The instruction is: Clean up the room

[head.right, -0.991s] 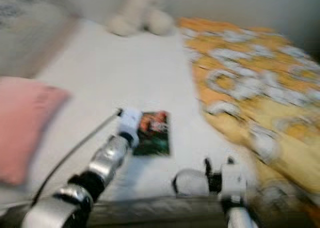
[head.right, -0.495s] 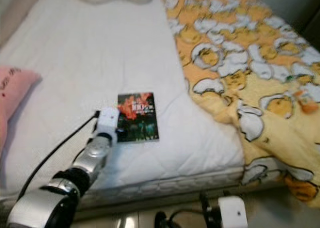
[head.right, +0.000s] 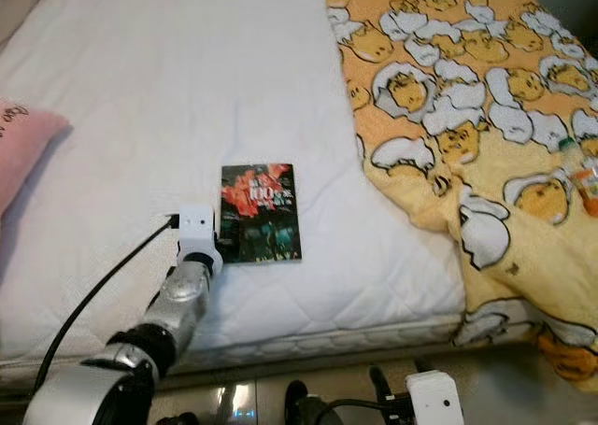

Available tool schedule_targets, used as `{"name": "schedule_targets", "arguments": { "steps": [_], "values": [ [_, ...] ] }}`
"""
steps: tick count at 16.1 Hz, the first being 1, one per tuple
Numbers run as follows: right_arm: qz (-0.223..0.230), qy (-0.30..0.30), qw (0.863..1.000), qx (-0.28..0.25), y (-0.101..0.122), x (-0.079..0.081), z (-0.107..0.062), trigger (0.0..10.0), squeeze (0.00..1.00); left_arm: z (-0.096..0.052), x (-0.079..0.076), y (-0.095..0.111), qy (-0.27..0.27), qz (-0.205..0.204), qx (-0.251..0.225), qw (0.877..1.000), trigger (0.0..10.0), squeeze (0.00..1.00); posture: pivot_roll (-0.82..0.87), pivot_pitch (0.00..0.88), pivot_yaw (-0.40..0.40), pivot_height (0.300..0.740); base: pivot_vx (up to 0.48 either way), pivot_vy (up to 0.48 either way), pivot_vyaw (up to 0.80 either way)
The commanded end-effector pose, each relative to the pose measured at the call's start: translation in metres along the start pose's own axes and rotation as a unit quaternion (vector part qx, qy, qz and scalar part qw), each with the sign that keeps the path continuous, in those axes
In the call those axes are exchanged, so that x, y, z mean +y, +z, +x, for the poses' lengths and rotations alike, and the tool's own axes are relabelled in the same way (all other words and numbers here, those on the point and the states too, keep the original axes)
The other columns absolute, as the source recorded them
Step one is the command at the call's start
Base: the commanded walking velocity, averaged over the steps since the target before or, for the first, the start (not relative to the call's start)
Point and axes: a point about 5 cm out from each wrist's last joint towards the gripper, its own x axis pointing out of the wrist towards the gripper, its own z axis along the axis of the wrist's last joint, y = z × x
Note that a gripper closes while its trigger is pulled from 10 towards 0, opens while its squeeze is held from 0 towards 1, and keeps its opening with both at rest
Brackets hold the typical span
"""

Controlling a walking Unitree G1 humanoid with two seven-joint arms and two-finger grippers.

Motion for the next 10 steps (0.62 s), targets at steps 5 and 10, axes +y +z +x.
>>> {"name": "schedule_targets", "arguments": {
  "steps": [5,10],
  "values": [
    [-0.016,0.001,1.000,0.026,-0.008,-0.003,-0.005,10.0,0.00,-0.009,-0.015,-0.019,-0.043,0.023,0.039,0.998,10.0,0.00,-0.16,0.298,-0.085,0.740,0.000,0.000,0.00],
    [-0.017,-0.004,0.999,0.035,-0.010,-0.006,-0.005,10.0,0.00,-0.023,-0.042,-0.047,-0.102,-0.040,0.139,0.984,10.0,0.00,-0.17,0.299,-0.084,0.740,0.000,0.000,0.00]
  ]
}}
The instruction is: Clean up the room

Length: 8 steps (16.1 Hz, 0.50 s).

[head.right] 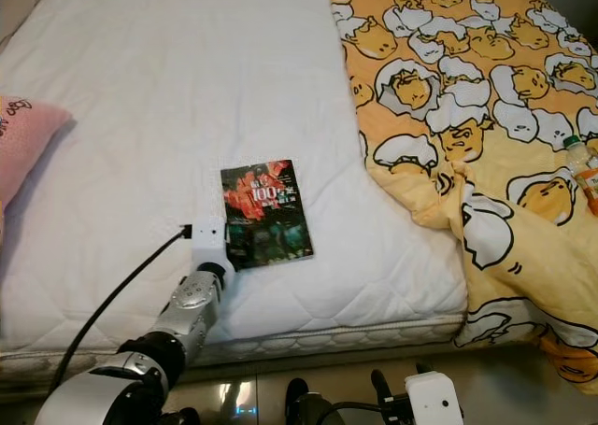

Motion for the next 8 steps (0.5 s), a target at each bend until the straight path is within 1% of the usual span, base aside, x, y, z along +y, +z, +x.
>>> {"name": "schedule_targets", "arguments": {
  "steps": [1,2,3,4,8],
  "values": [
    [-0.005,-0.005,1.000,0.026,-0.008,-0.005,-0.005,10.0,0.00,-0.013,-0.019,-0.040,-0.042,0.004,0.095,0.995,10.0,0.00,-0.17,0.299,-0.084,0.740,0.000,0.000,0.00],
    [-0.004,-0.005,1.000,0.028,-0.009,-0.005,-0.005,10.0,0.00,-0.015,-0.024,-0.046,-0.064,0.023,0.114,0.991,0.0,0.00,-0.17,0.299,-0.083,0.740,0.000,0.000,0.00],
    [-0.004,-0.005,1.000,0.029,-0.009,-0.005,-0.005,10.0,0.00,-0.016,-0.026,-0.048,-0.076,0.037,0.118,0.989,0.0,0.00,-0.17,0.299,-0.083,0.740,0.000,0.000,0.00],
    [-0.005,-0.005,1.000,0.030,-0.009,-0.005,-0.004,10.0,0.00,-0.017,-0.026,-0.050,-0.073,0.021,0.130,0.989,0.0,0.00,-0.17,0.298,-0.083,0.740,0.000,0.000,0.00],
    [-0.004,-0.005,0.999,0.032,-0.010,-0.005,-0.001,10.0,0.00,-0.019,-0.027,-0.057,-0.087,-0.011,0.165,0.982,0.0,0.00,-0.17,0.295,-0.079,0.740,0.000,0.000,0.00]
  ]
}}
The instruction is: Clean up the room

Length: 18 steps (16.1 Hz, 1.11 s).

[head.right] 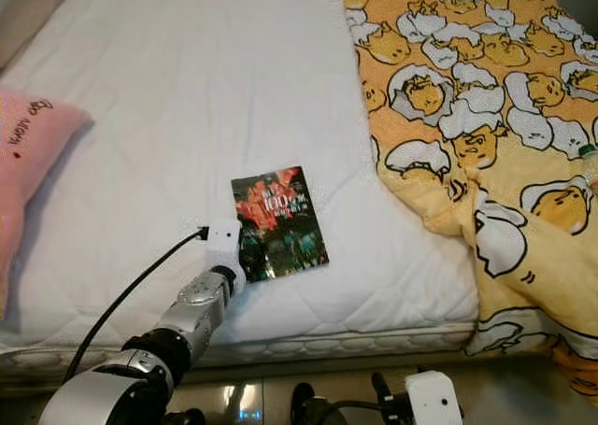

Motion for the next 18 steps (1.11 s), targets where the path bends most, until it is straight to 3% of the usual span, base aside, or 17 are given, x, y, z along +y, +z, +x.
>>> {"name": "schedule_targets", "arguments": {
  "steps": [1,4,9,12,14,15,16,17,18],
  "values": [
    [-0.005,-0.004,1.000,0.024,-0.008,-0.004,-0.003,10.0,0.00,-0.013,-0.019,-0.055,-0.035,-0.059,0.126,0.990,0.0,0.00,-0.17,0.284,-0.078,0.740,0.000,0.000,0.00],
    [-0.006,-0.007,1.000,0.024,-0.009,-0.007,-0.003,10.0,0.00,-0.014,-0.021,-0.057,-0.040,-0.106,0.131,0.985,0.0,0.00,-0.17,0.273,-0.080,0.740,0.000,0.000,0.00],
    [-0.011,-0.012,1.000,0.024,-0.007,-0.012,-0.009,10.0,0.00,-0.015,-0.023,-0.059,-0.059,-0.066,0.129,0.988,0.0,0.00,-0.20,0.296,-0.098,0.740,0.000,0.000,0.00],
    [-0.013,-0.015,0.999,0.026,-0.009,-0.015,-0.006,10.0,0.00,-0.008,-0.021,-0.037,-0.061,-0.054,0.070,0.994,0.0,0.00,-0.19,0.277,-0.088,0.740,0.000,0.000,0.00],
    [-0.009,-0.023,1.000,0.010,-0.004,-0.015,0.011,10.0,0.00,-0.005,-0.015,-0.013,-0.079,-0.012,0.000,0.997,0.0,0.00,-0.15,0.235,-0.064,0.740,0.000,0.000,0.00],
    [-0.008,-0.022,1.000,0.004,-0.003,-0.014,0.018,10.0,0.00,-0.005,-0.012,-0.009,-0.079,-0.002,-0.013,0.997,0.0,0.00,-0.13,0.211,-0.053,0.740,0.000,0.000,0.00],
    [-0.004,-0.021,1.000,-0.016,0.004,-0.010,0.033,10.0,0.00,-0.006,-0.001,0.003,-0.075,0.069,-0.061,0.993,0.0,0.00,-0.11,0.175,-0.037,0.740,0.000,0.000,0.00],
    [-0.003,-0.021,0.999,-0.027,0.009,-0.010,0.043,10.0,0.00,-0.008,0.005,0.007,-0.076,0.105,-0.076,0.989,0.0,0.00,-0.09,0.143,-0.022,0.740,0.000,0.000,0.00],
    [-0.002,-0.025,0.999,-0.035,0.012,-0.010,0.053,10.0,0.00,-0.009,0.013,0.011,-0.071,0.110,-0.086,0.988,0.0,0.00,-0.06,0.098,0.003,0.740,0.000,0.000,0.00]
  ]
}}
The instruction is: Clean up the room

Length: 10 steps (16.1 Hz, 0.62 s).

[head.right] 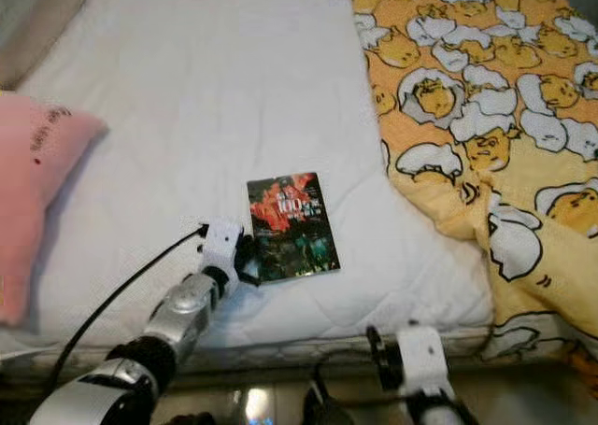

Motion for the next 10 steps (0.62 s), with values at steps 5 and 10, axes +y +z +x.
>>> {"name": "schedule_targets", "arguments": {
  "steps": [5,10],
  "values": [
    [-0.007,-0.061,0.996,-0.068,0.018,-0.017,0.023,10.0,0.00,-0.002,0.021,0.047,0.041,0.060,-0.122,0.990,10.0,1.00,0.01,0.000,0.041,0.740,0.000,0.000,0.00],
    [0.019,-0.094,0.992,-0.077,0.019,-0.036,0.019,10.0,0.00,-0.015,0.003,-0.001,0.084,0.003,-0.051,0.995,10.0,1.00,0.00,0.026,0.025,0.740,0.000,-0.096,0.00]
  ]
}}
